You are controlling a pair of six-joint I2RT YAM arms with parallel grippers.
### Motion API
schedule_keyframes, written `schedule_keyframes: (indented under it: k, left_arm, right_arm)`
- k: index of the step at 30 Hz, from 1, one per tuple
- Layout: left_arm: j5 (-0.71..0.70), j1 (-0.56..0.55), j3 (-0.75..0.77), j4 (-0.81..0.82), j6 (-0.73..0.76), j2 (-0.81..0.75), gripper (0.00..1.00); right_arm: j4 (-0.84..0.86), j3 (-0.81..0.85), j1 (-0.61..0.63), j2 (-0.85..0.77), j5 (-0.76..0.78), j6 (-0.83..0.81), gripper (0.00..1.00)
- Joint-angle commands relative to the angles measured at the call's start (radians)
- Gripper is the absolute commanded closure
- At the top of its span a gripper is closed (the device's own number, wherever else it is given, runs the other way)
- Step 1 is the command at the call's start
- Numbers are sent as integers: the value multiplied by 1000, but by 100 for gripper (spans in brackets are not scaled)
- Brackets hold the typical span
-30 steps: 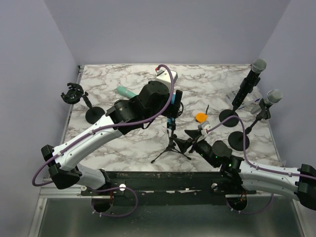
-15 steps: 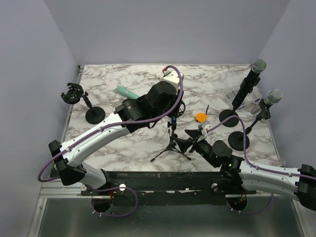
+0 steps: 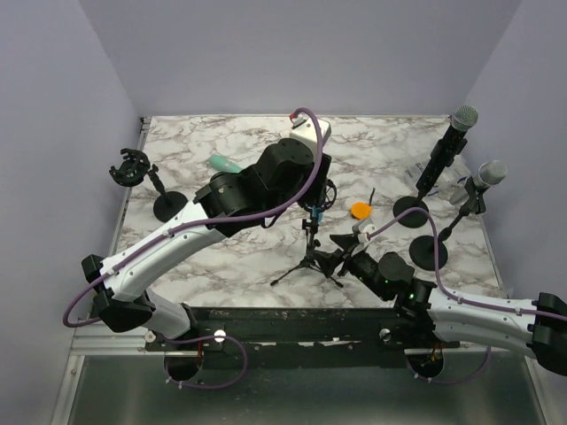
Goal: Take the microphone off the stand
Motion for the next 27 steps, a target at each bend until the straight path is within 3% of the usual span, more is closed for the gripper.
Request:
schedule_keyframes:
  k: [1, 14, 27]
  left_arm:
    - [-2, -14, 80, -43, 12, -16, 91]
    - [-2, -14, 223, -120, 14, -38, 100]
    - [-47, -13, 258, -92, 94, -169, 100]
  right_arm:
    - [-15, 12, 5, 4, -2, -1, 30]
    - [-10, 17, 5, 20, 1, 1, 30]
    - [-8, 16, 4, 25, 3, 2, 29]
